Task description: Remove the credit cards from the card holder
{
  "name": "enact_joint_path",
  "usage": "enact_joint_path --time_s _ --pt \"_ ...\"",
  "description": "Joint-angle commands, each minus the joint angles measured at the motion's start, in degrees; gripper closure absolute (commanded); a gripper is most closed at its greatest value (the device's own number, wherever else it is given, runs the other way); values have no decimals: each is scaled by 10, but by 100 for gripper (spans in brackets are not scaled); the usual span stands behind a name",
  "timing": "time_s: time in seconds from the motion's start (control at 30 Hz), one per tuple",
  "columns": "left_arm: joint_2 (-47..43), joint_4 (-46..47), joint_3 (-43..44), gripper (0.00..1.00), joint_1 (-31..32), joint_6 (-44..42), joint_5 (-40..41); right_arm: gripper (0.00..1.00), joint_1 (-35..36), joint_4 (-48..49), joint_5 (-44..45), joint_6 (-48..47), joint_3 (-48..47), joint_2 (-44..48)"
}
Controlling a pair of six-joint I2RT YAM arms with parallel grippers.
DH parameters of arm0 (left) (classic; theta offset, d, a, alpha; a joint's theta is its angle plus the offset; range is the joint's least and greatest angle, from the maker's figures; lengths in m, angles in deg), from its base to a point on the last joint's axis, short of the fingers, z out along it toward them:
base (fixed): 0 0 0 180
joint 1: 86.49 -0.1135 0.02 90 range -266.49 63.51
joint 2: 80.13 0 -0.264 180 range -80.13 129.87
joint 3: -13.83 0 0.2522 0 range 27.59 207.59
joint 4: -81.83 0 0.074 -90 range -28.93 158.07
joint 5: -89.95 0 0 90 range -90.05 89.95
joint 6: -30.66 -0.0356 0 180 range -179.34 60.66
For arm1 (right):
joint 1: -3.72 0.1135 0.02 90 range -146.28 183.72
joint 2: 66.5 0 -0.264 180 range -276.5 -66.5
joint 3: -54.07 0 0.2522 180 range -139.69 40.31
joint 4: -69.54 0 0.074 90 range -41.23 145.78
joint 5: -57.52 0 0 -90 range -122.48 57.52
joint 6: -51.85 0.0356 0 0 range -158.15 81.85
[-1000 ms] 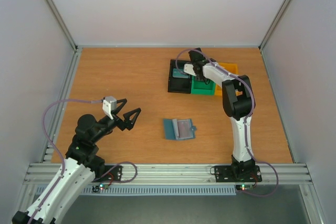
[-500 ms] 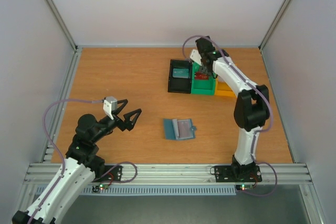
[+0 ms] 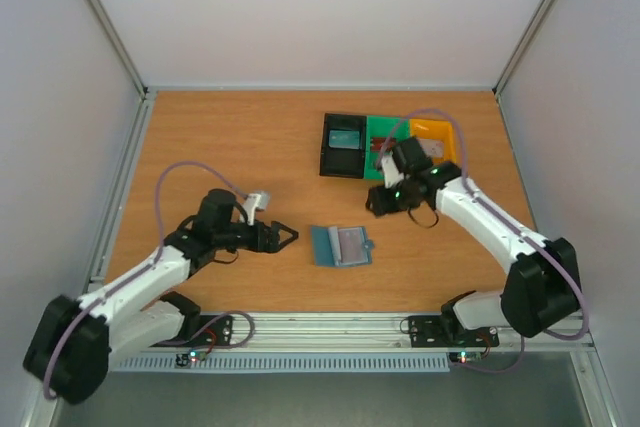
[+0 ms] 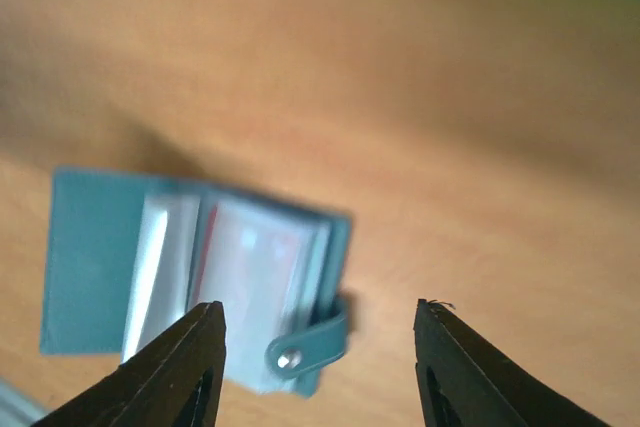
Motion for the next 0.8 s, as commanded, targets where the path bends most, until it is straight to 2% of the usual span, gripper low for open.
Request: enact_joint_path --time_s 0.0,0.17,0.23,0.43,0.53,0.63,0.77 --pt "108 -35 45 2 52 10 -55 49 32 76 -116 145 98 -10" --pt "252 -3 93 4 72 47 -55 59 38 132 -158 165 150 -57" --pt "298 21 113 5 74 54 -53 62 42 139 -147 167 161 -64" --pt "381 88 141 14 99 74 -54 73 57 158 -149 162 181 -95" --pt "405 98 153 26 112 84 -64 77 63 163 -160 159 181 -110" --pt "421 103 164 40 123 81 -72 78 67 166 -175 156 180 -120" --pt "429 103 166 60 129 84 -66 79 67 192 -236 162 182 -118"
